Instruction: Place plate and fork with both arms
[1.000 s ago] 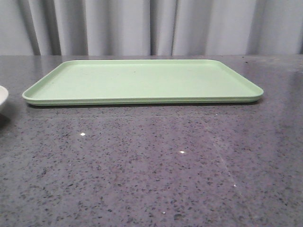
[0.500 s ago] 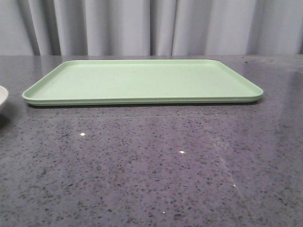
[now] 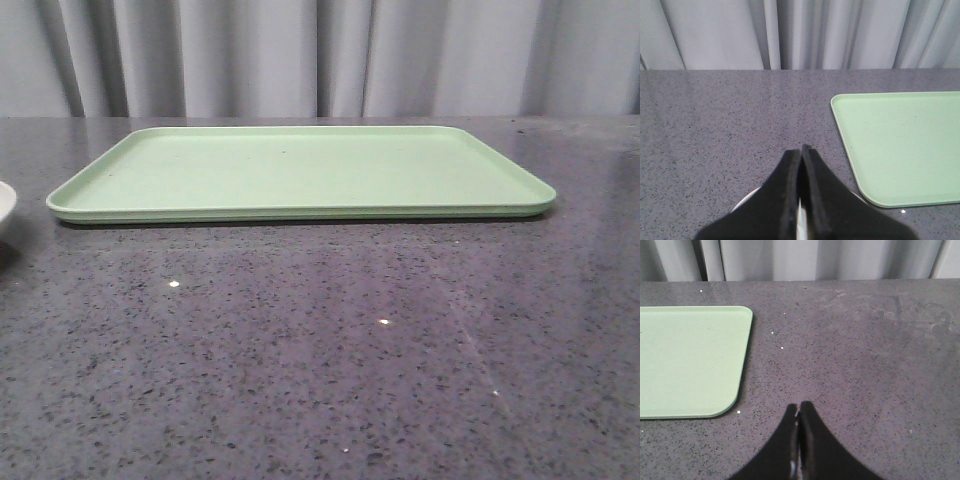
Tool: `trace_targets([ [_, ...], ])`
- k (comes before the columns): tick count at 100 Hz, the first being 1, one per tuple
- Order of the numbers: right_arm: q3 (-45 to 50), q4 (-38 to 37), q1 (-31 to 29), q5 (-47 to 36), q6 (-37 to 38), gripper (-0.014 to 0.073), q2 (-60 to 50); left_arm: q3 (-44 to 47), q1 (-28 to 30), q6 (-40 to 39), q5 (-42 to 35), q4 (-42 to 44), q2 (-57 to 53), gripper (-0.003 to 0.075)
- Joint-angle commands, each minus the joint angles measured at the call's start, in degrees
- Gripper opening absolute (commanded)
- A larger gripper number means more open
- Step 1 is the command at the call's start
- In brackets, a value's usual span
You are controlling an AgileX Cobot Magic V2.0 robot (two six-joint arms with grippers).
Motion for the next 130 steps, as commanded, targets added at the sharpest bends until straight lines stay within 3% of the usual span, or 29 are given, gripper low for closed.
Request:
trace_targets([
  [1,-3.74,-0.55,-0.06,-2.21,-0.70,-0.0048,2.46,-2.50,0.00,-0.08,-4.01,-0.63,1.89,-0.0007],
  [14,-5.32,-0.53,-0.06,-0.86,-0.70,0.0101,3.93,-2.58,0.00,0.16,-4.01,-0.63,3.02,0.0132],
  [30,-5.54,-0.27,0.06,-0.22,-0.70,0.0392,4.38,-2.58,0.00,0.16,-4.24,-0.63,3.02,0.0363],
  [38,-5.47,-0.23,0.06,-0.58,-0.70,0.0472,4.38,-2.58,0.00,0.16,-4.38,-0.63,3.02,0.0406],
  [66,-5.35,2.22,0.06,-2.30,-0.70,0.0476,4.38,-2.48,0.00,0.16,-2.95,-0.63,3.02,0.0407],
  [88,-5.35,2.30,0.06,-1.06,-0.70,0.0476,4.38,-2.48,0.00,0.16,2.68,6.88,3.02,0.0407],
  [110,-5.35,2.30,0.06,-0.87,-0.70,0.0476,4.38,-2.48,0.00,-13.11,7.66,20.97,3.02,0.0407],
  [130,-5.35,2.34,0.06,-0.53,-0.70,0.0476,4.38,-2.48,0.00,-13.77,11.07,23.56,4.02,0.0407],
])
